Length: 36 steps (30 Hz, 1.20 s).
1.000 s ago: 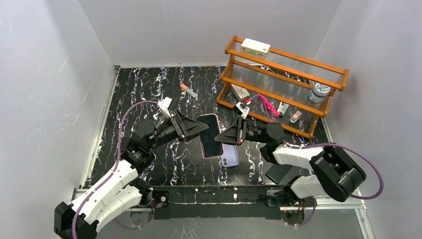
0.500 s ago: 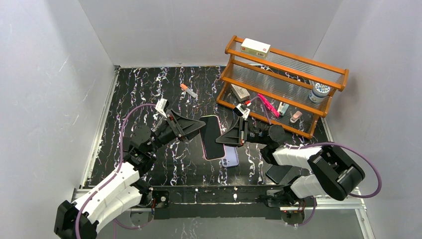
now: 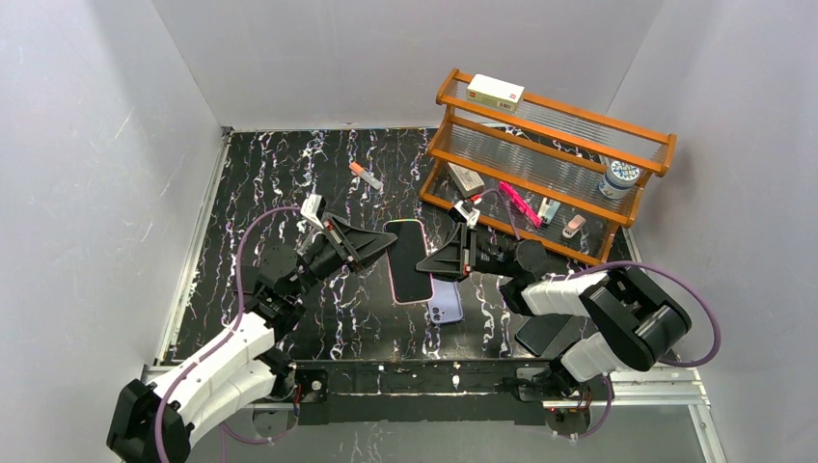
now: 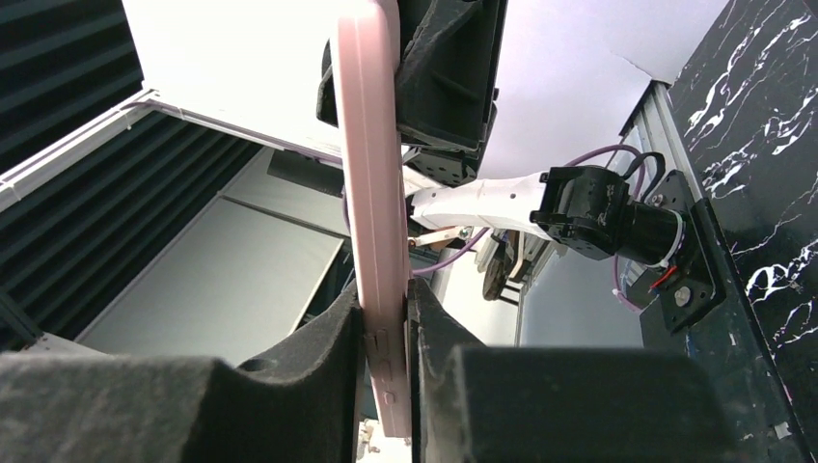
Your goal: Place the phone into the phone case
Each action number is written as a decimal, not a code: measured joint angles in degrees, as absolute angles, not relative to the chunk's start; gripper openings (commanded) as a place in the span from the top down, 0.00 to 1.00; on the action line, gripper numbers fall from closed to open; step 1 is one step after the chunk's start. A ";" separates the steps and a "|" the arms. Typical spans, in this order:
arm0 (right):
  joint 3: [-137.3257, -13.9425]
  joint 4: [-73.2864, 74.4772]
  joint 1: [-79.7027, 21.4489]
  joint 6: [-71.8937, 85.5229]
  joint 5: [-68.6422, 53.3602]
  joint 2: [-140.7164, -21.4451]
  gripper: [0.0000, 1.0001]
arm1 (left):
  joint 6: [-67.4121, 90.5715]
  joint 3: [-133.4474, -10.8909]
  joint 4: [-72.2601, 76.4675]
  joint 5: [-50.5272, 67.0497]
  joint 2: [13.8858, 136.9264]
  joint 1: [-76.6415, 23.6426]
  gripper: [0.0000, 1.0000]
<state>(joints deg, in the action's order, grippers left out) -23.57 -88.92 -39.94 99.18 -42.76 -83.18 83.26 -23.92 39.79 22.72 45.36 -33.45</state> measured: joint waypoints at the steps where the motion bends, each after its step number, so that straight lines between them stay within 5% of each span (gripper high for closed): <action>1: -23.68 -88.88 -39.81 99.26 -42.92 -83.57 0.67 | 83.29 -23.88 39.83 22.59 45.78 -33.39 1.00; 7: -25.04 -87.94 -39.77 98.85 -43.48 -84.68 0.61 | 82.15 -24.08 39.29 23.66 47.97 -33.52 1.00; 10: -25.19 -87.24 -39.81 98.02 -43.48 -84.71 0.74 | 79.29 -25.78 34.26 23.83 47.31 -33.63 0.99; 13: -25.23 -86.89 -39.83 96.16 -43.07 -84.71 0.83 | 74.98 -29.06 26.52 23.27 45.60 -33.74 0.83; 17: -25.67 -87.24 -40.21 94.43 -43.18 -84.18 0.84 | 72.40 -30.85 22.13 23.00 43.86 -33.95 0.67; 25: -28.45 -87.18 -40.14 96.25 -44.77 -84.14 0.82 | 76.20 -28.47 31.22 22.98 42.26 -33.95 0.50; 32: -28.84 -88.84 -40.21 97.67 -45.17 -84.12 0.71 | 77.93 -26.98 33.15 22.31 41.45 -33.95 0.98; 36: -28.82 -88.42 -40.18 97.43 -45.17 -84.14 0.52 | 77.60 -26.72 32.80 22.15 41.47 -33.95 1.00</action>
